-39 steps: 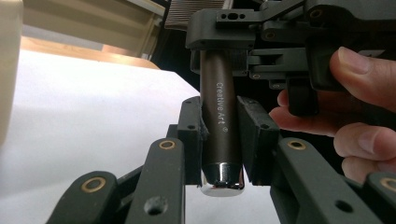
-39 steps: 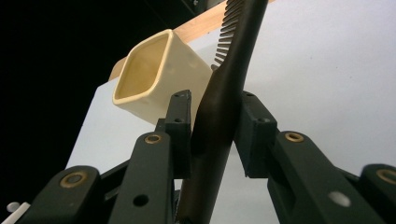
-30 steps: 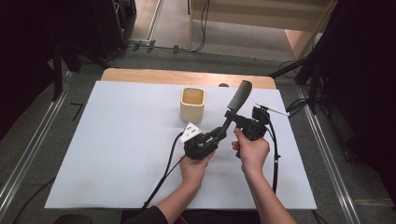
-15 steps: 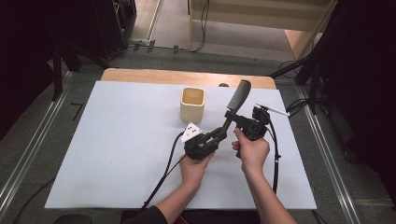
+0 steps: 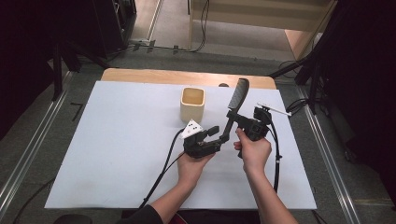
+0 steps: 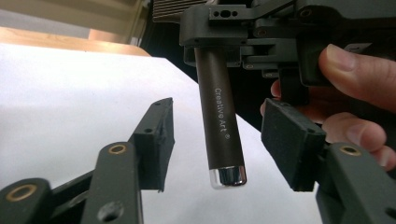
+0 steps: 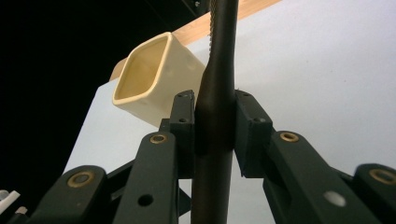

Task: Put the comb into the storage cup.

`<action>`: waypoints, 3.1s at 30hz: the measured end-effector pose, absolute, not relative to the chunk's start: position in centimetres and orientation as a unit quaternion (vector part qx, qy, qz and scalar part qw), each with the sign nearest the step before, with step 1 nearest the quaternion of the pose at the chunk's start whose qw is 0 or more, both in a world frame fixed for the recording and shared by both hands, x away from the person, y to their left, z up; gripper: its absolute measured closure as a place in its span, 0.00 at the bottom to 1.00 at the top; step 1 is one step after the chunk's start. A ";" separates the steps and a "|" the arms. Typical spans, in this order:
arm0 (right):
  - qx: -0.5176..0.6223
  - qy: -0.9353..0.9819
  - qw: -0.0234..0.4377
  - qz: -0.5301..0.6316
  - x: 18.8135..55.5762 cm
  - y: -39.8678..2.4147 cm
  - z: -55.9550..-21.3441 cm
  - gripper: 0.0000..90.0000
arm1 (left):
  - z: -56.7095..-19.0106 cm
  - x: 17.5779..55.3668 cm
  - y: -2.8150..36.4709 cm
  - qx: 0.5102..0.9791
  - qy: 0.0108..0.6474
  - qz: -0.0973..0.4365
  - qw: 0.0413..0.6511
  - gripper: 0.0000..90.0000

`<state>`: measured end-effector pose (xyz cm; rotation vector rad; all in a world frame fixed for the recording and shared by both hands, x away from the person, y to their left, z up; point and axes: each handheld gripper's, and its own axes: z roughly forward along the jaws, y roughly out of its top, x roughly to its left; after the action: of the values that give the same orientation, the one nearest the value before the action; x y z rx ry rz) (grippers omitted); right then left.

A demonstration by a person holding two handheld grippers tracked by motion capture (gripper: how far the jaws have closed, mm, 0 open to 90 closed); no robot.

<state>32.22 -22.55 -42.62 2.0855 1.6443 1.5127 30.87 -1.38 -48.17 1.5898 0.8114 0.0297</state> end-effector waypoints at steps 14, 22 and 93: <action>0.669 0.554 0.071 0.490 32.3 -22.5 -42.5 0.78 | -46.6 31.9 0.5 0.747 0.347 -0.007 0.567 0.42; 0.661 0.563 0.079 0.490 32.4 -22.4 -42.5 0.78 | -45.5 32.4 1.9 0.769 0.344 -0.019 0.538 0.41; 0.580 0.609 0.156 0.518 31.5 -19.9 -40.7 0.78 | -46.0 31.0 10.5 0.885 0.278 -0.057 0.369 0.39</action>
<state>31.54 -19.86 -40.72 1.6612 1.7449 1.4833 31.03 10.49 -46.01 2.2706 0.7142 -0.1465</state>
